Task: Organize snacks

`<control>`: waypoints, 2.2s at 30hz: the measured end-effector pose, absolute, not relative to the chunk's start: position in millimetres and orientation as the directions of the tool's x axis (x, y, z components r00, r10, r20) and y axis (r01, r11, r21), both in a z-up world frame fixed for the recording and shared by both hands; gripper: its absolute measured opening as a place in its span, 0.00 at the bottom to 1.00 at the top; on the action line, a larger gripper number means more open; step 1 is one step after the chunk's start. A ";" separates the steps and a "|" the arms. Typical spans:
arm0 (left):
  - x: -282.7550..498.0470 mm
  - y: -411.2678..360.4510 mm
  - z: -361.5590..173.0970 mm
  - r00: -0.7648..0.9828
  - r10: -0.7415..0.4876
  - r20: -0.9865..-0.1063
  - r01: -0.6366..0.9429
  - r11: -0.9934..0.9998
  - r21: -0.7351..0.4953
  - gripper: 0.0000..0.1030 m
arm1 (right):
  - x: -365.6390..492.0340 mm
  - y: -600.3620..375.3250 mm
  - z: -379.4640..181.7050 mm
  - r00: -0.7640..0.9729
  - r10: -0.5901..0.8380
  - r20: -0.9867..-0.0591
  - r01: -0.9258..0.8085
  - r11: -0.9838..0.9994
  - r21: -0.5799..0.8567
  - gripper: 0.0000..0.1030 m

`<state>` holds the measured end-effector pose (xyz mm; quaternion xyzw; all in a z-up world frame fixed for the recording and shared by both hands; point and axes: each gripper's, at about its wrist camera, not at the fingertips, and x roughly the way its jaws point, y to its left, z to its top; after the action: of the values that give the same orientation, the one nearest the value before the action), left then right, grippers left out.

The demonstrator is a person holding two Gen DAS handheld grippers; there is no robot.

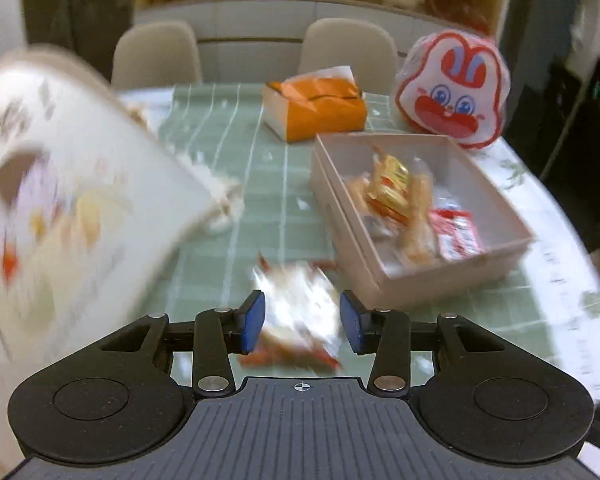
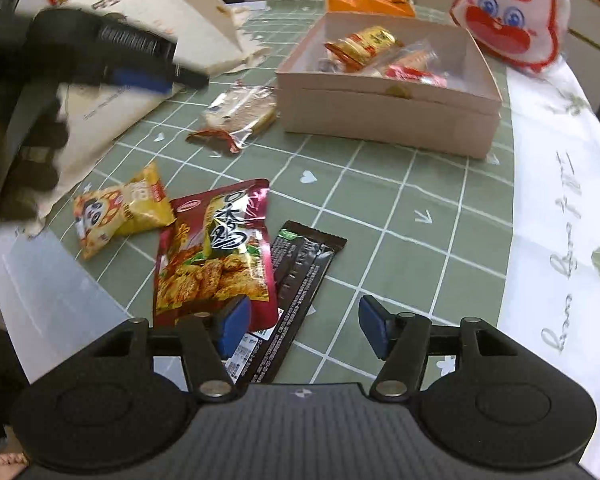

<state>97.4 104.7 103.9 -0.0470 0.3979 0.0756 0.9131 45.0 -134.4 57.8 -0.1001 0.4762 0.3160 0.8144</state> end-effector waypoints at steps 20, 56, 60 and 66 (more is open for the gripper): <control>140.0 202.3 29.4 0.617 -0.209 -0.759 -0.175 0.904 -0.391 0.44 | 140.1 -28.1 58.2 0.413 0.456 -0.788 -0.538 0.820 0.193 0.29; 63.4 83.7 76.1 0.567 0.042 -0.823 -0.262 0.956 -0.131 0.46 | 59.2 -144.7 62.0 0.243 0.475 -0.846 -0.669 0.713 0.208 0.59; 69.3 62.7 66.7 0.547 0.076 -0.834 -0.217 0.975 -0.053 0.47 | 41.5 -138.2 44.7 0.159 0.486 -0.859 -0.671 0.692 0.267 0.62; 66.4 62.9 57.6 0.526 0.199 -0.827 -0.195 0.975 0.110 0.50 | 26.1 -115.9 38.1 0.306 0.413 -0.858 -0.731 0.679 0.066 0.71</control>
<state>66.4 62.9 57.6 0.0019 0.4738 0.1126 0.8734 26.1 -115.9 38.1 -0.1711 0.4644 0.3623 0.7898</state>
